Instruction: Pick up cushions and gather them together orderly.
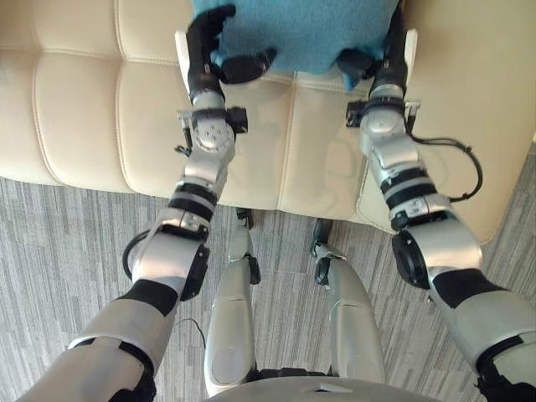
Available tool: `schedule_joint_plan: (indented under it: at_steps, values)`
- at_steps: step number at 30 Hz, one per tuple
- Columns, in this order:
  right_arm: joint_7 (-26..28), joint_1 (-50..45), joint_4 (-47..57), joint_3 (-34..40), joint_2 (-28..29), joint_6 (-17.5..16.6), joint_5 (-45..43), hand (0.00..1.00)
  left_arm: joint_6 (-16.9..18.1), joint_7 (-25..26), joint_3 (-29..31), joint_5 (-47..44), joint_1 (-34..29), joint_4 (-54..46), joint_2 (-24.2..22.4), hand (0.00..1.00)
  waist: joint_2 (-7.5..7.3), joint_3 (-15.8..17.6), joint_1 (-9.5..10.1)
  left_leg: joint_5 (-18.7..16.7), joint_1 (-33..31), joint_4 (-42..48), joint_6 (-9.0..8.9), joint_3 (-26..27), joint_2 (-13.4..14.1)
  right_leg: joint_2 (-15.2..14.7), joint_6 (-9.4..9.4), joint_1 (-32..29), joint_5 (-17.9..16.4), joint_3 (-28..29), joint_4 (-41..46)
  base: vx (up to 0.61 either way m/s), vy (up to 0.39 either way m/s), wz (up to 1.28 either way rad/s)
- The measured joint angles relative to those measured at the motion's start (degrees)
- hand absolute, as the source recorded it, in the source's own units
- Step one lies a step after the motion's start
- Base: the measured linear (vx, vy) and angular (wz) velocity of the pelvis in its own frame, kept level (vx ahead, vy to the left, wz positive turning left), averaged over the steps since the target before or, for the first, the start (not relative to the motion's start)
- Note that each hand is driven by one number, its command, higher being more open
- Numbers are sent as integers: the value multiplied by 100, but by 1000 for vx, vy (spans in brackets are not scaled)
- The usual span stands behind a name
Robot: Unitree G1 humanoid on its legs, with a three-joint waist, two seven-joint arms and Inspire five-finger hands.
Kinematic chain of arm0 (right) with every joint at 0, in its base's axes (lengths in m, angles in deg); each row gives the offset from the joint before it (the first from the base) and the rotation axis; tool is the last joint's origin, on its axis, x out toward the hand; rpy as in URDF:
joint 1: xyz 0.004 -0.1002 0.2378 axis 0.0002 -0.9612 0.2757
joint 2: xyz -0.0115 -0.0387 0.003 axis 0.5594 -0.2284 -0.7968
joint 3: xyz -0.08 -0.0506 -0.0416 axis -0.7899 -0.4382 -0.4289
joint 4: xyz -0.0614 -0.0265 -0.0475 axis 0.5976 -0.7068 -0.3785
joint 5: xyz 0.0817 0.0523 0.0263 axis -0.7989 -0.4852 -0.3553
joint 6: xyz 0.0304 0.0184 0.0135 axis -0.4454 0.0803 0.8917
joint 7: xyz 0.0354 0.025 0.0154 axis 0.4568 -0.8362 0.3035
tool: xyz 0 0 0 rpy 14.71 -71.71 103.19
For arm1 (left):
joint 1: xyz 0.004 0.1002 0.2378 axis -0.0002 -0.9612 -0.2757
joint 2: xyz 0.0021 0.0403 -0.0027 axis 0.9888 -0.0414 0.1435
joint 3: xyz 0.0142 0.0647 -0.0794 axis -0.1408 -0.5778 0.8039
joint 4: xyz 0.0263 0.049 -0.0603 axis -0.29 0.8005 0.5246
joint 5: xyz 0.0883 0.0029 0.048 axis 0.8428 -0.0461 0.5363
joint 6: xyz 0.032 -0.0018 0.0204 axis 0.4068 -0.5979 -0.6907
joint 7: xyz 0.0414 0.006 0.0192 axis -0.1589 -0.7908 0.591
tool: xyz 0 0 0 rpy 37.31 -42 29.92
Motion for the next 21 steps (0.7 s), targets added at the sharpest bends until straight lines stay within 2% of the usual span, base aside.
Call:
schedule_joint_plan:
  at_steps: [4, 6, 8, 9, 11, 12, 14, 16, 21]
  values:
    - [2, -1210, 1184, 89, 119, -16, 150, 100, -152, 0, 44, 12, -693, -359, -2, 100, 0, 0, 4, 1, 196, -9, 0, 60, -19, -25, -30, 116, -39, 40, 78, -10, -101, -5]
    - [-4, -2092, 2052, 398, 219, -28, 304, 100, -285, 10, 68, 11, -1432, -719, -90, 100, -1, 0, 0, 1, 477, -55, 0, 74, -64, -80, -39, 320, -119, 41, 197, 4, -106, 5]
    - [-12, -2584, 2485, 525, 223, -70, 405, 100, -311, 12, 173, 11, -1921, -1075, -195, 100, -13, -7, 4, -3, 656, -75, -5, 71, -85, -105, -32, 473, -168, 35, 241, -4, -105, 6]
    - [-10, -3040, 2869, 640, 247, -155, 428, 100, -311, 55, 265, 11, -2325, -1424, -277, 100, -41, -23, 16, -23, 793, -75, -31, 69, -94, -110, -31, 609, -214, 33, 251, -19, -122, 2]
    - [10, -3452, 3137, 723, 303, -252, 465, 100, -310, 62, 305, 11, -2668, -1721, -295, 100, -83, -56, 25, -44, 918, -76, -55, 65, -101, -115, -42, 719, -256, 28, 280, -30, -132, 1]
    - [85, -3890, 3348, 736, 382, -302, 462, 100, -301, 41, 385, 1, -3056, -2014, -332, 100, -156, -110, 32, -97, 1081, -81, -110, 65, -118, -120, -49, 866, -323, 24, 290, -23, -120, 1]
    - [294, -4513, 3444, 719, 502, -412, 450, 100, -265, -49, 439, -112, -3593, -2269, -457, 100, -246, -221, 34, -169, 1355, -97, -145, 56, -122, -125, -58, 1133, -411, 2, 303, 3, -129, 4]
    - [633, -5268, 3447, 660, 651, -448, 362, 100, -247, -287, 455, -248, -4307, -2334, -593, 100, -296, -550, 37, -257, 1594, -96, -155, 60, -115, -115, -56, 1421, -481, -32, 234, 48, -112, 4]
    - [1304, -6351, 3106, 610, 903, -472, 346, 100, -251, -847, 494, -319, -5561, -2132, -858, 100, -297, -1048, 32, -493, 2180, -13, -172, 109, -85, -59, -29, 2155, -515, -34, -126, 90, -57, -6]
